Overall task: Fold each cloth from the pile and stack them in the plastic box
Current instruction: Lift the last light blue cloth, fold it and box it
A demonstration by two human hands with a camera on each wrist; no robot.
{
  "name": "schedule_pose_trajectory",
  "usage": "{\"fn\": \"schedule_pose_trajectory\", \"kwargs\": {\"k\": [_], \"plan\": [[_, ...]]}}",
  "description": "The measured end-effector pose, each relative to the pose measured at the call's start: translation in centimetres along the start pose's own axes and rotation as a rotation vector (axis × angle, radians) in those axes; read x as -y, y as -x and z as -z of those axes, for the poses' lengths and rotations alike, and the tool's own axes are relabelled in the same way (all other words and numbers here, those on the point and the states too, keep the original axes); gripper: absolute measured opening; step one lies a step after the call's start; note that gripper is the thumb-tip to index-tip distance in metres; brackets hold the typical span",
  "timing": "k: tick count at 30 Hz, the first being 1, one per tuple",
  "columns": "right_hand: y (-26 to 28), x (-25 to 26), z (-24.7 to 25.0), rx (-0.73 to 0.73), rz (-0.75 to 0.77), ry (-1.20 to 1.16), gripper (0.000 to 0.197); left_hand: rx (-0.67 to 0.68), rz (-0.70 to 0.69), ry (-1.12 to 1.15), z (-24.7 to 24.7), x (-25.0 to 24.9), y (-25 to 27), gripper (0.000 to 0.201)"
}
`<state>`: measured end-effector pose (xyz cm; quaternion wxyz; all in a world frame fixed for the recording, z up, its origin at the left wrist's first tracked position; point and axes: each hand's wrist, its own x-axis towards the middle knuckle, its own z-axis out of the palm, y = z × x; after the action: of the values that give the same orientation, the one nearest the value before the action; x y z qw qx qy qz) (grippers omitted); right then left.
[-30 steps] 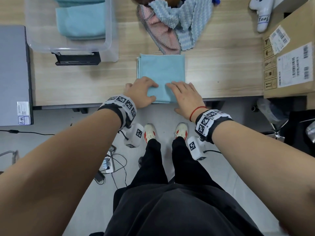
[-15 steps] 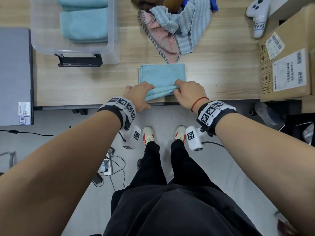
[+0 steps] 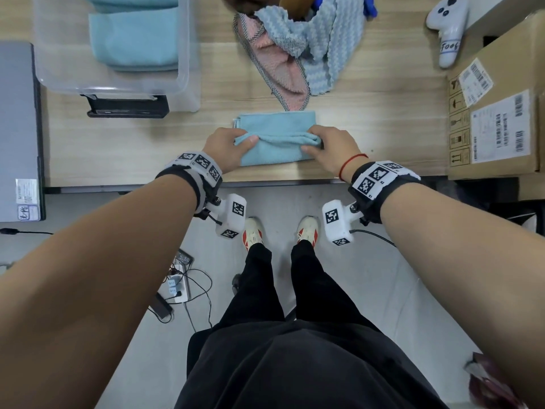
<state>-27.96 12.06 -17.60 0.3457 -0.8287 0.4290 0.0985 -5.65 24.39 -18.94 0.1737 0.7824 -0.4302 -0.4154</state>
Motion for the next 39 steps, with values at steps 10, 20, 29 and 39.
{"fn": "schedule_pose_trajectory", "kwargs": {"k": [10, 20, 29, 39], "plan": [[-2.8, -0.2, 0.4, -0.017, -0.095, -0.147, 0.024, 0.041, 0.087, 0.216, 0.8, 0.9, -1.3, 0.038], [-4.8, 0.1, 0.1, -0.019, -0.213, -0.064, 0.029, -0.064, 0.169, 0.000, 0.3, 0.4, -2.7, 0.049], [-5.7, 0.7, -0.1, -0.070, -0.362, -0.041, 0.032, -0.087, 0.255, -0.107, 0.7, -0.3, -3.6, 0.056], [-5.0, 0.5, -0.2, -0.165, -0.314, -0.098, 0.023, -0.158, 0.362, -0.207, 1.0, -2.0, -3.8, 0.052]]}}
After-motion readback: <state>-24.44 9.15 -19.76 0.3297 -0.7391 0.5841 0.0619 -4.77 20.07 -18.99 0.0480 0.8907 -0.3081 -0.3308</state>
